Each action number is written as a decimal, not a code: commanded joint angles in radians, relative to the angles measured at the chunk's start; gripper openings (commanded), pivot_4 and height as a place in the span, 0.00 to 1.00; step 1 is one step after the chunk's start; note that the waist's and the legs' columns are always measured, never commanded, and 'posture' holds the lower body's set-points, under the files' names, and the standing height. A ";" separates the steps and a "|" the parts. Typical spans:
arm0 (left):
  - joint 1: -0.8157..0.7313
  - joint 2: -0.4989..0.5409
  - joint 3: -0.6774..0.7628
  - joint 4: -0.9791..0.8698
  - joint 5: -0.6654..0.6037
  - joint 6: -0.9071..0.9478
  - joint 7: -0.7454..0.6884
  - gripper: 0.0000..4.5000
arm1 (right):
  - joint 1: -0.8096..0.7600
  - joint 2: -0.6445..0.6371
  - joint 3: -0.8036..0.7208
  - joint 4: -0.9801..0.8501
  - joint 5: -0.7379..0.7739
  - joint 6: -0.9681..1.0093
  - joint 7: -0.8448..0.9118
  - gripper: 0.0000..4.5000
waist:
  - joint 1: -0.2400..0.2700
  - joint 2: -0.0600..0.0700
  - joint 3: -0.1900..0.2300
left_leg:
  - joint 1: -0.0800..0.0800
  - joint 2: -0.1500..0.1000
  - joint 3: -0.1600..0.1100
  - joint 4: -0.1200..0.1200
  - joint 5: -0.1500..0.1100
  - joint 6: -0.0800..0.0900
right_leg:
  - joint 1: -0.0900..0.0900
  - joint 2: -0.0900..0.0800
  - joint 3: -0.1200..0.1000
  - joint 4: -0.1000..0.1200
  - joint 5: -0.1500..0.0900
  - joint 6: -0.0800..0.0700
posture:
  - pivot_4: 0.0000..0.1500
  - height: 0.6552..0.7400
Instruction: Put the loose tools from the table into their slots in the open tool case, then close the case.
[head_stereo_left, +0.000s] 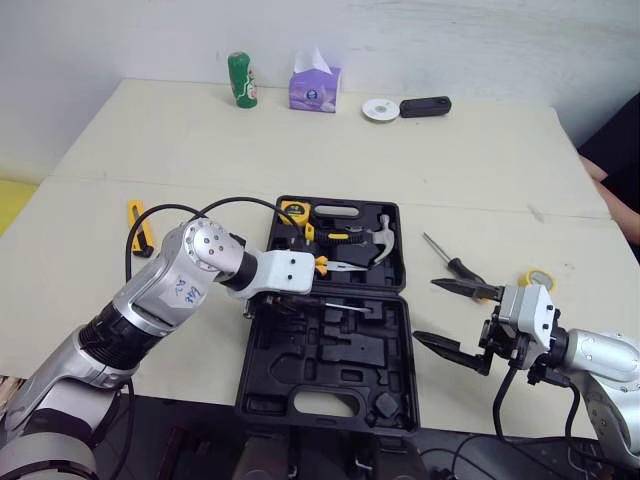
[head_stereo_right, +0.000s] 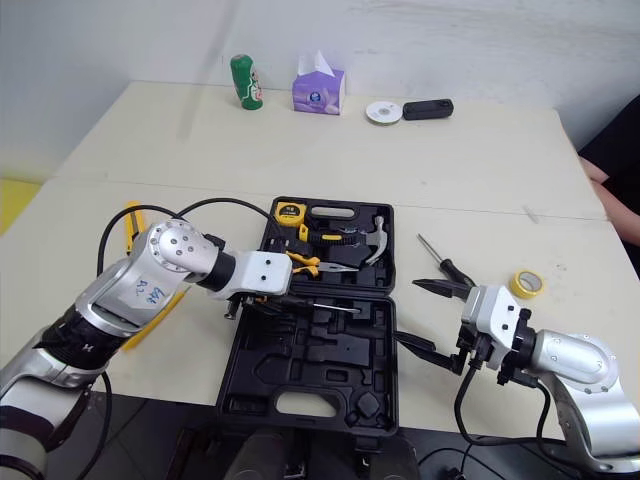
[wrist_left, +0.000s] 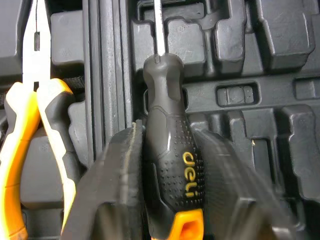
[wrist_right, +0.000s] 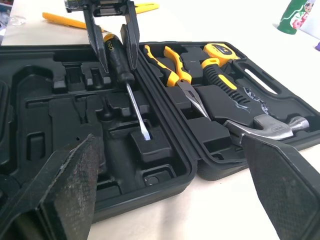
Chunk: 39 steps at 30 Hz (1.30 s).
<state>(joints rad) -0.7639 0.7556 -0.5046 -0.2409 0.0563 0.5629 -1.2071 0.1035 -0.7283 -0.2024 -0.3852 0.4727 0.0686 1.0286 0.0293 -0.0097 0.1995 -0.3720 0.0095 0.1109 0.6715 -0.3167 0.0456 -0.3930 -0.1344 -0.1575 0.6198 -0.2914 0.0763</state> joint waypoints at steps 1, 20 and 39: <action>-0.026 -0.011 0.054 -0.016 -0.012 -0.021 0.012 0.81 | 0.005 0.009 -0.008 -0.016 0.006 -0.018 -0.004 1.00 | -0.002 0.000 0.000 | 0.000 0.000 0.000 0.000 0.000 0.000 | 0.000 0.000 0.000 0.000 0.000 0.000 | 1.00 1.00; 0.172 -0.128 0.418 0.158 -0.332 -0.349 0.038 0.87 | -0.051 -0.001 0.013 0.049 -0.014 -0.041 0.009 1.00 | -0.006 0.000 0.000 | -0.001 0.002 -0.001 0.005 -0.001 0.000 | 0.000 0.000 -0.001 0.001 0.000 -0.001 | 1.00 1.00; 0.332 -0.192 0.361 0.152 -0.346 -0.230 0.143 0.01 | -0.026 0.003 0.010 0.045 -0.015 -0.051 -0.014 1.00 | -0.006 0.000 0.000 | 0.000 0.003 0.000 0.007 -0.005 0.000 | 0.000 0.001 0.000 0.001 0.000 -0.001 | 1.00 1.00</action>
<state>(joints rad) -0.4374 0.5533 -0.1356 -0.0625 -0.3018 0.3211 -1.0749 0.0848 -0.7274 -0.1706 -0.3170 0.4517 0.0395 1.0176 0.0233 -0.0092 0.1994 -0.3722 0.0124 0.1111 0.6784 -0.3213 0.0456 -0.3925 -0.1338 -0.1577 0.6203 -0.2915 0.0757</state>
